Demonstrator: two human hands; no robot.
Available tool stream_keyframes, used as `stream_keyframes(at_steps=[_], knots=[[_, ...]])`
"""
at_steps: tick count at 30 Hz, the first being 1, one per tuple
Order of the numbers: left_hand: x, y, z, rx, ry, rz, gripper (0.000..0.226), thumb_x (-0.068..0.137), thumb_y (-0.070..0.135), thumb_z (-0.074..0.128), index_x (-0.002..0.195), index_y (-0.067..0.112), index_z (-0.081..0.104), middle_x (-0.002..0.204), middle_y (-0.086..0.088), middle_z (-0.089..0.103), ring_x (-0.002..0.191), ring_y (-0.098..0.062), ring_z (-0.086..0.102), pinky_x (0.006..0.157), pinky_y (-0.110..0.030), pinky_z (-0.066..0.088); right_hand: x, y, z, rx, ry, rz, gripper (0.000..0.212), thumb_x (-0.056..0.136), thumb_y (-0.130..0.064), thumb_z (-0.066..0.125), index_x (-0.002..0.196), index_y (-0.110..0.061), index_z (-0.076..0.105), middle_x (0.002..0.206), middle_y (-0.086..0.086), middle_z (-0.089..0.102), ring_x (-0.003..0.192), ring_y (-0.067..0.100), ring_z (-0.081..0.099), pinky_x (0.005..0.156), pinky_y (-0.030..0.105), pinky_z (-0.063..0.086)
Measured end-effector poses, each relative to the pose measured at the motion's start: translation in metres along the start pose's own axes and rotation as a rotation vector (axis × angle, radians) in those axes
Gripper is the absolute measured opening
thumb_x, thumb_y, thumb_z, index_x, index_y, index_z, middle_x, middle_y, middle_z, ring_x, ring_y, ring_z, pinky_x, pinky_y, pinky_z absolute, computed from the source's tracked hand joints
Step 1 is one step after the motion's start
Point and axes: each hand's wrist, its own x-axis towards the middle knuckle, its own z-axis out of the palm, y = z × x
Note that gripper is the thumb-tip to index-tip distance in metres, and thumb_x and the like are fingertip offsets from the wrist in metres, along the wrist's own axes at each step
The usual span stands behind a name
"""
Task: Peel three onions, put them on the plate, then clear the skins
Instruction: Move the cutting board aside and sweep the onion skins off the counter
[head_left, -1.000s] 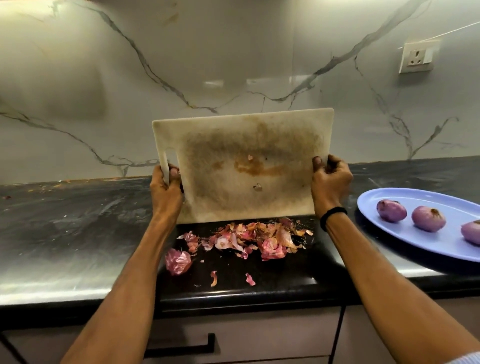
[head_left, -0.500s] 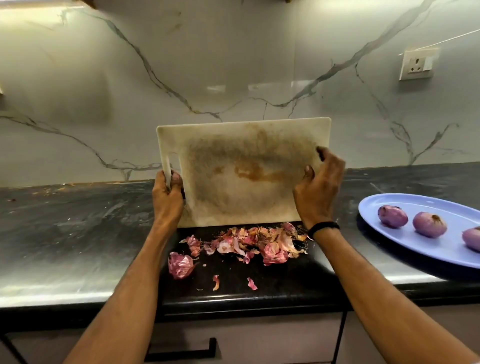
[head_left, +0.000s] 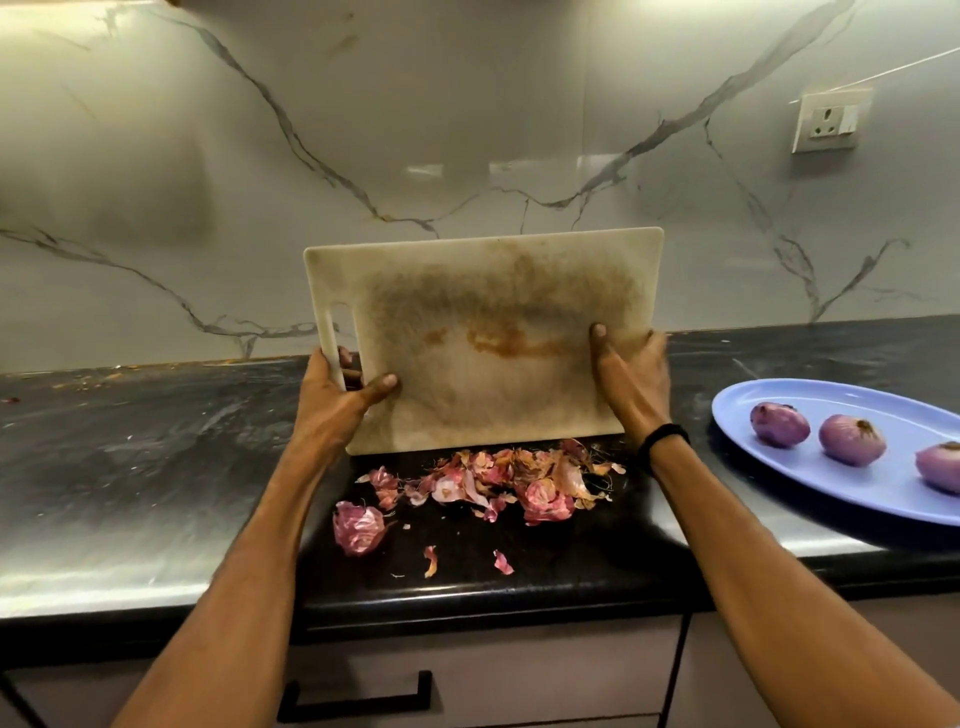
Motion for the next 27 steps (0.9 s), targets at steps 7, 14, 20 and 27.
stream_keyframes(at_steps=[7, 14, 20, 27], knots=[[0.036, 0.022, 0.016, 0.119, 0.177, 0.245, 0.050, 0.082, 0.023, 0.083, 0.107, 0.015, 0.040, 0.089, 0.000, 0.052, 0.079, -0.011, 0.056, 0.070, -0.028, 0.052, 0.048, -0.013, 0.002, 0.264, -0.050, -0.120, 0.064, 0.083, -0.055, 0.068, 0.131, -0.021, 0.043, 0.121, 0.000, 0.060, 0.104, 0.018, 0.061, 0.087, 0.035, 0.054], [0.099, -0.014, 0.038, 0.155, 0.253, 0.182, 0.056, 0.081, 0.033, 0.083, 0.114, 0.021, 0.039, 0.110, -0.013, 0.058, 0.099, -0.028, 0.060, 0.079, -0.041, 0.052, 0.092, -0.010, 0.042, 0.190, -0.067, -0.088, 0.055, 0.082, -0.047, 0.072, 0.125, -0.022, 0.049, 0.108, -0.003, 0.060, 0.100, 0.019, 0.060, 0.088, 0.039, 0.054], [0.117, -0.051, 0.038, 0.254, 0.156, 0.107, 0.048, 0.088, 0.028, 0.077, 0.109, 0.019, 0.036, 0.101, -0.016, 0.058, 0.087, -0.026, 0.060, 0.069, -0.036, 0.048, 0.093, 0.026, 0.067, 0.089, -0.074, -0.025, 0.059, 0.082, -0.047, 0.073, 0.128, -0.017, 0.052, 0.119, 0.004, 0.062, 0.108, 0.023, 0.059, 0.091, 0.038, 0.051], [0.111, -0.063, 0.034, 0.239, 0.067, 0.032, 0.046, 0.094, 0.023, 0.071, 0.111, 0.017, 0.028, 0.086, -0.002, 0.046, 0.076, -0.015, 0.051, 0.075, -0.043, 0.049, 0.090, 0.020, 0.071, -0.259, -0.005, 0.075, 0.069, 0.075, -0.058, 0.071, 0.121, -0.010, 0.052, 0.121, 0.016, 0.056, 0.104, 0.033, 0.056, 0.089, 0.042, 0.053]])
